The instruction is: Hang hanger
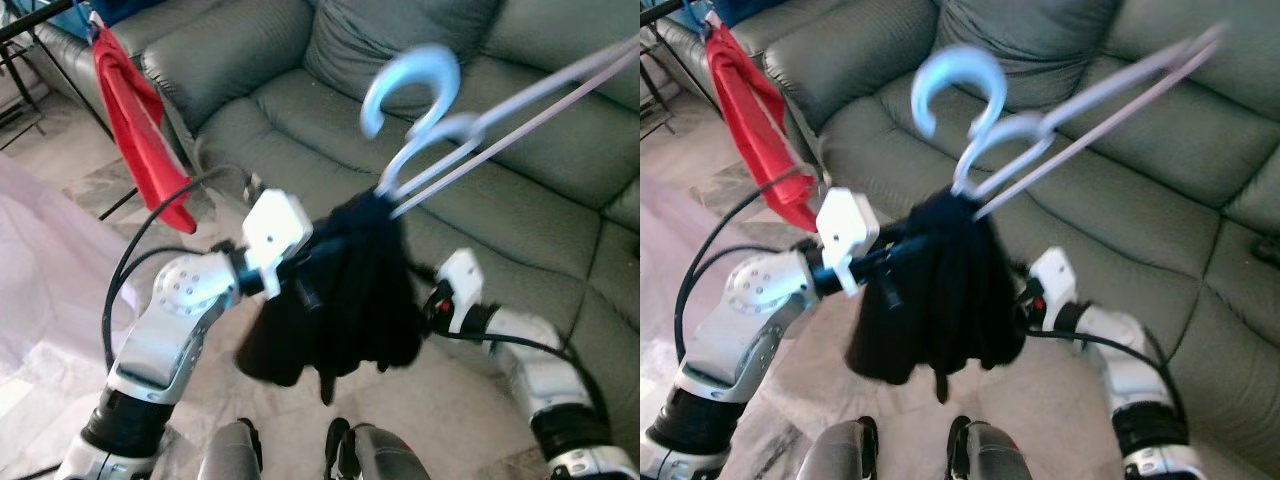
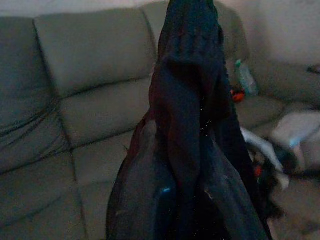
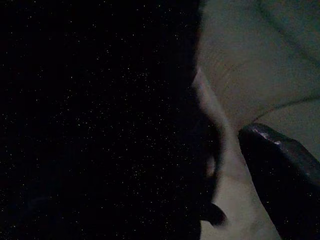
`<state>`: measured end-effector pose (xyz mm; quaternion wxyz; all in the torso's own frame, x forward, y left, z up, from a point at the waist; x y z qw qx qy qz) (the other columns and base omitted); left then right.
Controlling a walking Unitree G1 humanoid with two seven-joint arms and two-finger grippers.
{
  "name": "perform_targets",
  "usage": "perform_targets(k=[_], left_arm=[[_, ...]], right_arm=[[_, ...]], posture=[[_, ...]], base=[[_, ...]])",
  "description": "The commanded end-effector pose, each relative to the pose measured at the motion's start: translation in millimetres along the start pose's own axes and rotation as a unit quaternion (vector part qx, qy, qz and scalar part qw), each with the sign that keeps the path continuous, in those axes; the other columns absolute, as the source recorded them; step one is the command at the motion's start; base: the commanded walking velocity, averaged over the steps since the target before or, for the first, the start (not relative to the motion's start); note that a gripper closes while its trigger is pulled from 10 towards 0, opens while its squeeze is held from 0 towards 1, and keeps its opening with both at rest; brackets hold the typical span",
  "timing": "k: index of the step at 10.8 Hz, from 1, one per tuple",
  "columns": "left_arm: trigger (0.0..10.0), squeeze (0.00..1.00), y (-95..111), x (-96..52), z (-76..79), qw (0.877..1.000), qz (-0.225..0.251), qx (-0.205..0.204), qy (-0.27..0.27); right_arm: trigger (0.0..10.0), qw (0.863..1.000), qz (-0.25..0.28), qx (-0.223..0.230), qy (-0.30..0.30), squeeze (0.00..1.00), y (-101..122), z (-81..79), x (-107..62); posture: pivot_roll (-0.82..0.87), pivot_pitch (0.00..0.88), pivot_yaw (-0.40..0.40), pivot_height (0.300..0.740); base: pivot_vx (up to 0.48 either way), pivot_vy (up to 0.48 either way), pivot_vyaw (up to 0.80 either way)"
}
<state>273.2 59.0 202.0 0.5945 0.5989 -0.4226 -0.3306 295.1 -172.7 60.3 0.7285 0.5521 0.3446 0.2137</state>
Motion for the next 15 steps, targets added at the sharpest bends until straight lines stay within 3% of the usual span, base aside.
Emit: perform_targets(k=[1,2,3,4,5,6,8,11,12,13,14,15], left_arm=[[0.0,0.00,14,4.6,6.9,1.000,0.025,0.001,-0.018],[0.0,0.00,20,6.7,7.6,0.999,0.036,0.003,-0.018],[0.0,0.00,38,10.5,7.5,0.998,0.067,-0.002,-0.012],[0.0,0.00,51,11.8,4.5,0.996,0.085,0.003,-0.005],[0.0,0.00,56,8.6,-7.0,0.996,0.089,0.014,0.018],[0.0,0.00,54,0.9,-22.6,0.995,0.081,0.024,0.052],[0.0,0.00,49,-14.1,-40.3,0.993,0.066,0.023,0.091],[0.0,0.00,33,-31.2,-50.4,0.993,0.033,0.015,0.114],[0.0,0.00,-2,-43.1,-36.4,0.996,-0.033,-0.029,0.072],[0.0,0.00,-36,-59.3,-24.7,0.992,-0.097,-0.067,0.039],[0.0,0.00,-62,-78.1,-19.8,0.980,-0.131,-0.149,0.030],[0.0,0.00,-87,-96.9,-12.9,0.966,-0.186,-0.179,0.021]], right_arm=[[10.0,1.000,-0.013,0.013,0.006,0.50,-7,-5.2,3.4],[10.0,0.999,-0.025,0.025,0.001,0.44,-13,-5.4,4.6],[4.5,0.997,-0.066,0.042,-0.023,0.39,-29,-2.9,3.2],[0.0,0.992,-0.097,0.063,-0.057,0.35,-42,3.2,-2.4],[0.0,0.982,-0.128,0.086,-0.109,0.18,-54,14.7,-12.9],[0.0,0.961,-0.158,0.115,-0.194,0.00,-66,35.2,-30.9],[0.0,0.916,-0.155,0.133,-0.346,0.00,-64,77.1,-66.6],[0.0,0.838,-0.118,0.077,-0.527,0.00,-28,136.8,-121.9],[0.0,0.797,-0.045,0.071,-0.599,0.00,10,167.5,-146.5],[0.0,0.785,-0.008,0.057,-0.617,0.00,34,178.9,-150.7],[0.0,0.777,0.018,0.036,-0.628,0.00,51,185.6,-152.0],[0.0,0.768,0.040,0.014,-0.639,0.00,66,189.3,-151.6]], posture=[[0.02,0.163,-0.036,0.740],[0.02,0.165,-0.039,0.740],[0.02,0.167,-0.044,0.740],[0.02,0.172,-0.050,0.740],[0.02,0.170,-0.053,0.740],[0.01,0.173,-0.059,0.740],[0.01,0.175,-0.059,0.740],[0.00,0.176,-0.057,0.740],[0.00,0.176,-0.055,0.740],[0.00,0.177,-0.055,0.740],[0.00,0.177,-0.054,0.740],[0.00,0.177,-0.055,0.740]], base=[[0.000,0.000,0.00],[0.000,0.000,0.00],[0.000,0.000,0.00],[0.000,0.000,0.00],[0.000,0.000,0.00],[0.000,0.000,0.00],[0.000,0.000,0.00],[0.000,0.000,0.00],[0.000,0.000,0.00],[0.000,0.000,0.00],[0.000,0.000,0.00],[0.000,0.000,0.00]])
Point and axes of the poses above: a point about 5 cm out from each wrist's last joint towards the gripper, its own x axis pointing out of the wrist towards the gripper, its own y axis along the axis of the wrist's last joint, z = x × y, the point moved 2 cm from there along x, pointing out of the wrist towards the gripper, and after that the axes turned 11 degrees about -x, right-handed, at the moved point
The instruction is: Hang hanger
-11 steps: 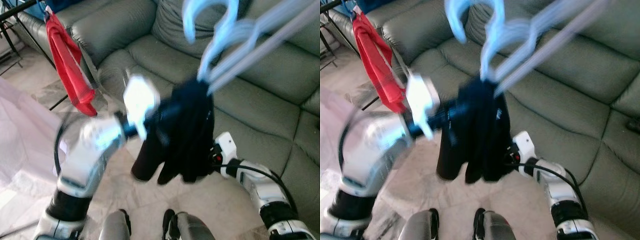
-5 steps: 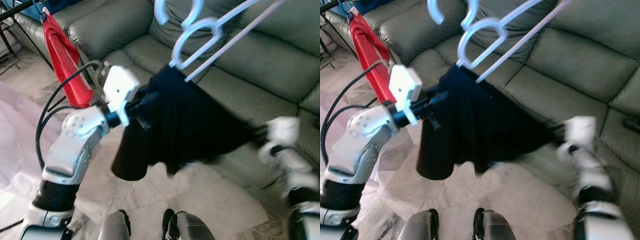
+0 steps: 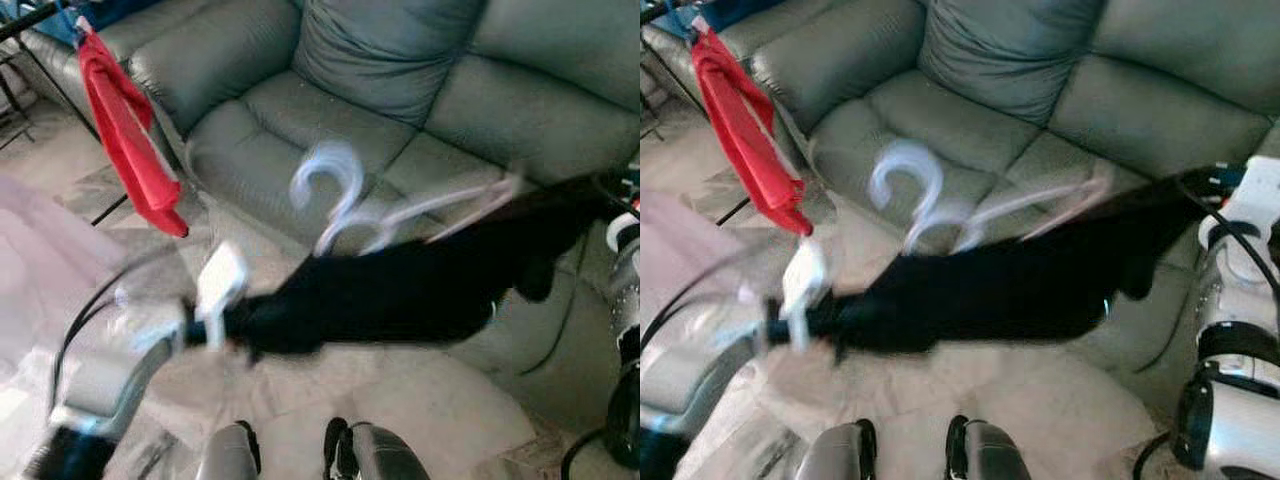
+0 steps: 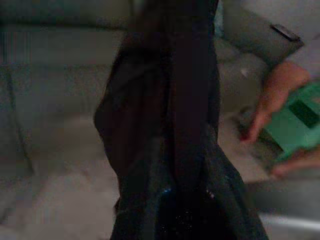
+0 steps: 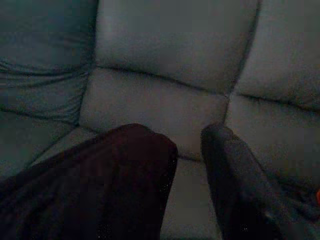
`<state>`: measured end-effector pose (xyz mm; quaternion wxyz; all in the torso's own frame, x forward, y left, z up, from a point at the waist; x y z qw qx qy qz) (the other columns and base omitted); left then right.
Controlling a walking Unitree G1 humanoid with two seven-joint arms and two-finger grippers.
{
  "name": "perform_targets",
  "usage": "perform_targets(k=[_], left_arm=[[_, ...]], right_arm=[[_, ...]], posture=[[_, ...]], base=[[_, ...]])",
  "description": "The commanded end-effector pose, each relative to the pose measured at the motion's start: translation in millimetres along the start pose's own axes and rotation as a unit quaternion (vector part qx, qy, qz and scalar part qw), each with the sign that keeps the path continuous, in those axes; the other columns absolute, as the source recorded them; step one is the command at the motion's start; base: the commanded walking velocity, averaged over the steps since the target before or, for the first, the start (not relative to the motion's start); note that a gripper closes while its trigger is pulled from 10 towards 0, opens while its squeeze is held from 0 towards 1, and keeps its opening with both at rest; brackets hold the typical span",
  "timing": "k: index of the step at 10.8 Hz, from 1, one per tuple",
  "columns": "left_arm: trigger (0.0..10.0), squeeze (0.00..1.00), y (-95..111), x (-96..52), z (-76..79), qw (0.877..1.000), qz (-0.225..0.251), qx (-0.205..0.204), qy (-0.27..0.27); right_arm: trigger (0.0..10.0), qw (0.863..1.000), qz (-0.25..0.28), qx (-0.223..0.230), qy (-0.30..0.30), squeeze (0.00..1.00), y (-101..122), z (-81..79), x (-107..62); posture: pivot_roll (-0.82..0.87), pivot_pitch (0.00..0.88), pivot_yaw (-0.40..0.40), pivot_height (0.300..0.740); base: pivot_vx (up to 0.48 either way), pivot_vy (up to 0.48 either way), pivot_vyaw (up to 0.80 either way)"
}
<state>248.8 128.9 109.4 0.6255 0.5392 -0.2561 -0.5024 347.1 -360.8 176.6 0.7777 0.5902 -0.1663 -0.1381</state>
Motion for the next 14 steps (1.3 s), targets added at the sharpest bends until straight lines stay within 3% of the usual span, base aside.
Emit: perform_targets(k=[1,2,3,6,7,9,11,13,14], left_arm=[[0.0,0.00,-16,-13.7,-3.3,0.999,-0.041,-0.016,0.017],[0.0,0.00,-27,-12.8,-0.7,0.998,-0.066,-0.008,0.015],[0.0,0.00,-44,-9.5,-5.2,0.993,-0.112,0.040,0.025],[0.0,0.00,-31,7.1,-3.5,0.998,-0.047,0.031,0.020],[0.0,0.00,-28,8.8,-3.2,0.998,-0.046,0.036,0.019],[0.0,0.00,-50,12.7,-14.2,0.989,-0.112,0.086,0.048],[0.0,0.00,-61,28.8,-19.6,0.980,-0.145,0.115,0.075],[0.0,0.00,-59,49.7,-33.4,0.969,-0.133,0.139,0.153],[0.0,0.00,-48,49.8,-55.8,0.952,-0.100,0.126,0.261]], right_arm=[[0.0,0.998,0.018,0.010,-0.061,0.00,11,23.5,2.4],[0.0,0.998,0.015,0.009,-0.054,0.00,9,18.7,2.3],[0.0,0.999,0.015,0.012,-0.043,0.00,7,10.7,1.9],[0.0,1.000,0.019,0.001,-0.017,0.00,5,-0.9,1.3],[0.0,1.000,0.015,0.001,-0.014,0.00,3,-3.2,0.6],[0.0,1.000,0.022,0.007,0.003,0.00,6,-14.8,1.7],[0.0,0.999,0.037,-0.007,0.036,0.00,10,-31.8,1.5],[0.0,0.997,0.043,-0.008,0.060,0.00,13,-49.2,1.2],[0.0,0.996,0.047,-0.005,0.070,0.00,17,-61.8,2.1]], posture=[[0.00,0.179,-0.060,0.740],[0.00,0.181,-0.063,0.740],[0.00,0.181,-0.064,0.740],[-0.01,0.179,-0.065,0.740],[-0.01,0.180,-0.066,0.740],[-0.01,0.177,-0.063,0.740],[-0.01,0.175,-0.065,0.740],[-0.01,0.171,-0.064,0.740],[-0.01,0.170,-0.064,0.740]], base=[[0.000,0.000,0.00],[0.000,0.000,0.00],[0.000,0.000,0.00],[0.000,0.000,0.00],[0.000,0.000,0.00],[0.000,0.000,0.00],[0.000,0.000,0.00],[0.000,0.000,0.00],[0.000,0.000,0.00]])
Point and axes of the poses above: a point about 5 cm out from each wrist's last joint towards the gripper, its own x axis pointing out of the wrist towards the gripper, its own y axis along the axis of the wrist's last joint, z = x × y, the point moved 2 cm from there along x, pointing out of the wrist towards the gripper, and after that the axes turned 11 degrees about -x, right-handed, at the moved point
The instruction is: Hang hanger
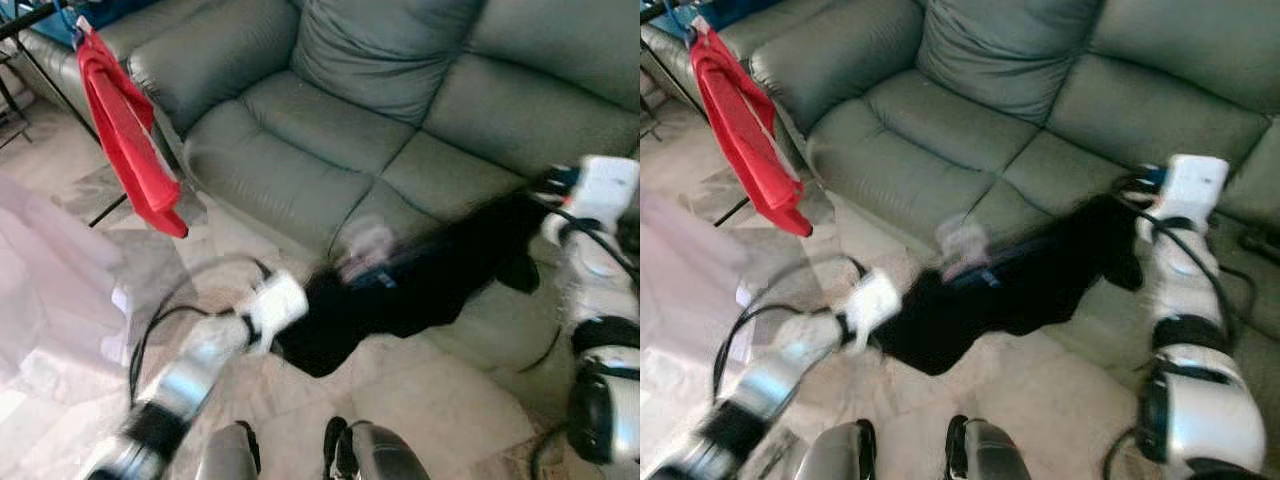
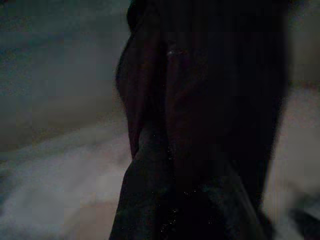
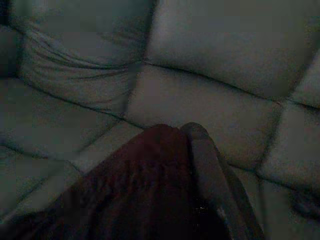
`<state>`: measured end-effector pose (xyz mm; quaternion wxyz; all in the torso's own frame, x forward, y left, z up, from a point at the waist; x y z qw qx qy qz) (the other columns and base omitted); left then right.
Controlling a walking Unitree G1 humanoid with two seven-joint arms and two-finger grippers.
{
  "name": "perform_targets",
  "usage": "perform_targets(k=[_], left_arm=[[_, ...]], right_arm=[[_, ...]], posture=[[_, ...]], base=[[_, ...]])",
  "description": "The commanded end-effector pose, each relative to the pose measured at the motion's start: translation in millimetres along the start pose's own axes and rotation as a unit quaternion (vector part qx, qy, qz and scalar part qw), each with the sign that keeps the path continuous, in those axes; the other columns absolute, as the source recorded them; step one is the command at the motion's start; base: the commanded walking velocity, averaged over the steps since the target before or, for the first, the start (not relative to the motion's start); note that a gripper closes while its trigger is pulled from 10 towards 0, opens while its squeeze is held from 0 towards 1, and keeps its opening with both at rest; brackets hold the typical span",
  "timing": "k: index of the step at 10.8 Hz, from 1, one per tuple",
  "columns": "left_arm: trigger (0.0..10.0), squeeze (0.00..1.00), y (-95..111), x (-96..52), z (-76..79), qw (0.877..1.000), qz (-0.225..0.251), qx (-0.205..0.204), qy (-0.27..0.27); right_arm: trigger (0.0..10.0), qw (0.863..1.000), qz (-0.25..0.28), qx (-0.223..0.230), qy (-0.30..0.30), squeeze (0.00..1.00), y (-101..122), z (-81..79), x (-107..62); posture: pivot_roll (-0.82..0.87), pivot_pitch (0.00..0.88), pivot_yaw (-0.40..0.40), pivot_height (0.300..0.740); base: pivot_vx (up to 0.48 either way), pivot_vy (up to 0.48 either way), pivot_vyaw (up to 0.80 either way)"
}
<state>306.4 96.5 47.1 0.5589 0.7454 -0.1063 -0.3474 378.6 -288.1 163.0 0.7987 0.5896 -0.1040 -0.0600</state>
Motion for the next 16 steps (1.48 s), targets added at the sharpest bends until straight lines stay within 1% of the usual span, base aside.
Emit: perform_targets(k=[1,2,3,4,5,6,7,8,9,10,11,12,13,14,15,16], left_arm=[[0.0,0.00,-14,-7.7,-29.1,0.995,-0.024,-0.020,0.093],[0.0,0.00,-10,-9.7,-46.0,0.987,-0.008,-0.028,0.159],[0.0,0.00,-9,-11.3,-53.0,0.981,0.002,-0.038,0.188],[0.0,0.00,-4,-12.8,-58.4,0.973,0.024,-0.054,0.224],[0.0,0.00,-1,-8.8,-51.1,0.974,0.034,-0.056,0.218],[0.0,0.00,4,-1.4,-37.5,0.973,0.049,-0.063,0.215],[0.0,0.00,5,0.4,-34.5,0.971,0.055,-0.079,0.221],[0.0,0.00,8,2.5,-32.6,0.967,0.063,-0.098,0.227],[0.0,0.00,15,4.9,-32.3,0.963,0.078,-0.116,0.229],[0.0,0.00,18,6.1,-32.2,0.961,0.083,-0.129,0.229],[0.0,0.00,23,7.2,-31.4,0.959,0.090,-0.145,0.226],[0.0,0.00,24,7.2,-32.1,0.957,0.093,-0.150,0.228],[0.0,0.00,24,6.8,-33.2,0.955,0.095,-0.161,0.232],[0.0,0.00,24,5.8,-35.5,0.952,0.095,-0.169,0.235],[0.0,0.00,24,5.2,-37.1,0.952,0.096,-0.171,0.237],[0.0,0.00,24,4.9,-37.5,0.952,0.096,-0.171,0.236]], right_arm=[[0.0,0.999,0.038,-0.009,-0.014,0.00,20,1.7,6.1],[0.0,0.991,0.116,-0.069,-0.013,0.00,46,-12.6,6.0],[0.0,0.986,0.147,-0.080,0.009,0.00,56,-23.7,4.6],[0.0,0.979,0.184,-0.076,0.051,0.00,67,-48.4,0.0],[0.0,0.980,0.180,-0.055,0.063,0.00,65,-57.1,-0.9],[0.0,0.981,0.168,-0.002,0.096,0.00,62,-77.1,-3.9],[0.0,0.980,0.156,0.019,0.126,0.00,58,-88.8,-7.0],[0.0,0.969,0.140,0.052,0.198,0.00,52,-111.6,-15.9],[0.0,0.921,0.154,0.065,0.351,0.00,51,-151.5,-46.3],[0.0,0.878,0.155,0.053,0.449,0.00,45,-171.4,-72.3],[0.0,0.829,0.132,0.055,0.540,0.00,34,-186.5,-100.5],[0.0,0.784,0.097,0.022,0.613,0.00,14,-190.4,-126.2],[0.0,0.766,0.074,0.011,0.638,0.00,4,-188.6,-135.9],[0.0,0.762,0.044,-0.016,0.646,0.00,-10,-181.9,-141.5],[6.4,0.781,0.025,-0.063,0.621,0.00,-25,-177.2,-135.5],[10.0,0.808,0.004,-0.131,0.575,0.97,-43,-167.4,-125.8]], posture=[[-0.01,0.168,-0.065,0.740],[0.00,0.168,-0.067,0.740],[0.00,0.168,-0.067,0.740],[0.00,0.170,-0.068,0.740],[0.00,0.170,-0.068,0.740],[0.00,0.171,-0.068,0.740],[-0.01,0.172,-0.065,0.740],[-0.01,0.174,-0.067,0.740],[-0.01,0.174,-0.067,0.740],[-0.01,0.175,-0.067,0.740],[-0.01,0.175,-0.067,0.740],[-0.01,0.176,-0.066,0.740],[-0.01,0.178,-0.066,0.740],[-0.01,0.178,-0.066,0.740],[-0.01,0.178,-0.067,0.740],[-0.01,0.178,-0.067,0.740]], base=[[0.000,0.000,0.00],[0.000,0.000,0.00],[0.000,0.000,0.00],[0.000,0.000,0.00],[0.000,0.000,0.00],[0.000,0.000,0.00],[0.000,0.000,0.00],[0.000,0.000,0.00],[0.000,0.000,0.00],[0.000,0.000,0.00],[0.000,0.000,0.00],[0.000,0.000,0.00],[0.000,0.000,0.00],[0.000,0.000,0.00],[0.000,0.000,0.00],[0.000,0.000,0.00]])
Point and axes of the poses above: a point about 5 cm out from each wrist's last joint towards the gripper, its own x axis pointing out of the wrist towards the gripper, its own y axis along the axis of the wrist's last joint, z = x × y, the point moved 2 cm from there along x, pointing out of the wrist towards the gripper, and after that the axes turned 11 degrees about -x, right-handed, at the moved point
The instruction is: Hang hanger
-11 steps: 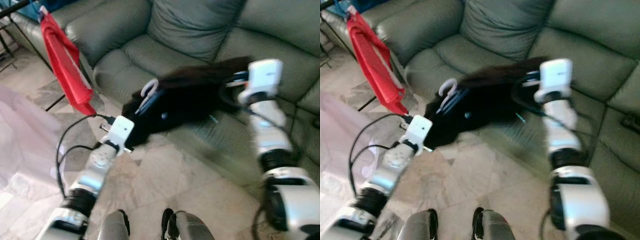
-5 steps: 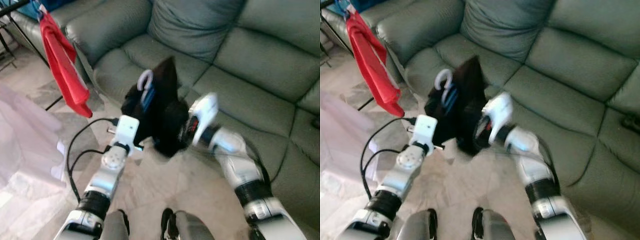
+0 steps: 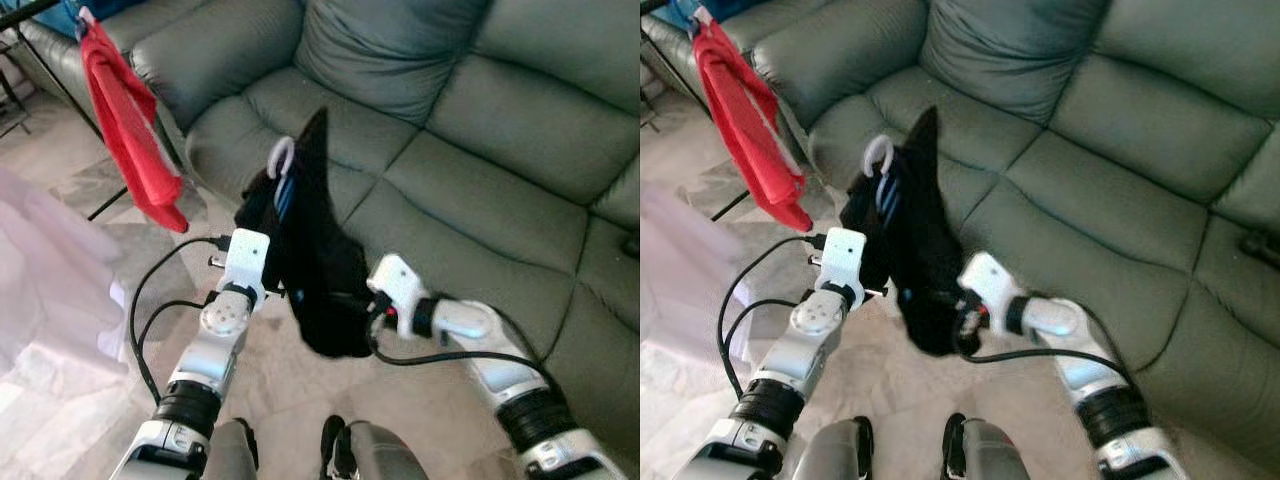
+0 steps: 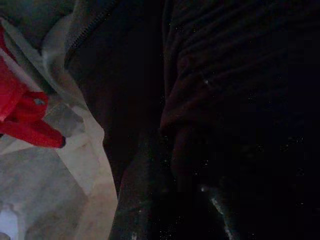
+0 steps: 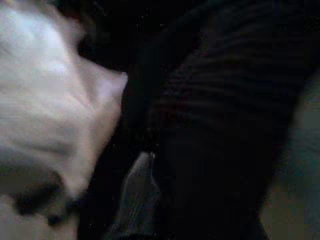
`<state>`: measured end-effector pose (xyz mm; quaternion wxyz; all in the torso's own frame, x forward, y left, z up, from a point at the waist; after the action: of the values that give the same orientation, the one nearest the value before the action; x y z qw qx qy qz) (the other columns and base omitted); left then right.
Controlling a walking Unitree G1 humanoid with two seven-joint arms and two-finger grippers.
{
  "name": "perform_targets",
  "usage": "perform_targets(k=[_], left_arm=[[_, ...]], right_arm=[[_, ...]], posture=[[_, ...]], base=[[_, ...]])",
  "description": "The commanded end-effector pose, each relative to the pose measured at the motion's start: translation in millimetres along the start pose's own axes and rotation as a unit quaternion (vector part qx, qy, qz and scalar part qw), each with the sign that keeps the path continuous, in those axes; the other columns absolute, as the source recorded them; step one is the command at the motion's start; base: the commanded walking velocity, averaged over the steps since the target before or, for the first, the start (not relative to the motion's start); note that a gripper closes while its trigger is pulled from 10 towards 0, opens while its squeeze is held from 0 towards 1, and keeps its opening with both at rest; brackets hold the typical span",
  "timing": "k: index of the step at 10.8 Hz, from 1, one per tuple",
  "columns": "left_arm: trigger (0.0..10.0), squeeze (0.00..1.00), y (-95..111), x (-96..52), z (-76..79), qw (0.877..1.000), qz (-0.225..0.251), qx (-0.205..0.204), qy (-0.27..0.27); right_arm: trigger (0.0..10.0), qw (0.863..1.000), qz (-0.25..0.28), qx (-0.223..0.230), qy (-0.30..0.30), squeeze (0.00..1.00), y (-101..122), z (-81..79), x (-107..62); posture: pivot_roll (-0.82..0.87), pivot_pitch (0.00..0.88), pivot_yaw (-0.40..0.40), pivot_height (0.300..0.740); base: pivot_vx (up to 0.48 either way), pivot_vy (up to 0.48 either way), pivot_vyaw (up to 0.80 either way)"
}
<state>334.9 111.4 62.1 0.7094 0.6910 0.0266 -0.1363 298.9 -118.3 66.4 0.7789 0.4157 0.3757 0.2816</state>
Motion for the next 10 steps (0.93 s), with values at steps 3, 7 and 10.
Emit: perform_targets(k=[3,7,10], left_arm=[[0.0,0.00,12,1.4,-8.9,1.000,0.019,-0.009,0.006],[0.0,0.00,19,4.2,-12.3,0.999,0.028,-0.014,0.007],[0.0,0.00,10,-4.7,-21.6,0.976,-0.007,0.168,-0.136]], right_arm=[[10.0,0.998,-0.018,-0.058,0.028,1.00,-11,-16.0,-17.9],[10.0,0.990,-0.033,-0.110,0.076,1.00,-22,-35.8,-24.1],[10.0,0.988,-0.034,-0.124,0.080,1.00,-17,-9.2,-45.8]], posture=[[-0.02,0.183,-0.060,0.740],[-0.02,0.180,-0.058,0.740],[-0.02,0.182,-0.058,0.740]], base=[[0.000,0.000,0.00],[0.000,0.000,0.00],[0.000,0.000,0.00]])
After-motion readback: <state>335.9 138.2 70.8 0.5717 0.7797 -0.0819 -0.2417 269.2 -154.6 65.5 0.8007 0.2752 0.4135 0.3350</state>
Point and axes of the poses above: a point about 5 cm out from each wrist's last joint towards the gripper, its own x axis pointing out of the wrist towards the gripper, its own y axis along the axis of the wrist's last joint, z = x × y, the point moved 2 cm from there along x, pointing out of the wrist towards the gripper, and after that the axes turned 11 degrees about -x, right-handed, at the moved point
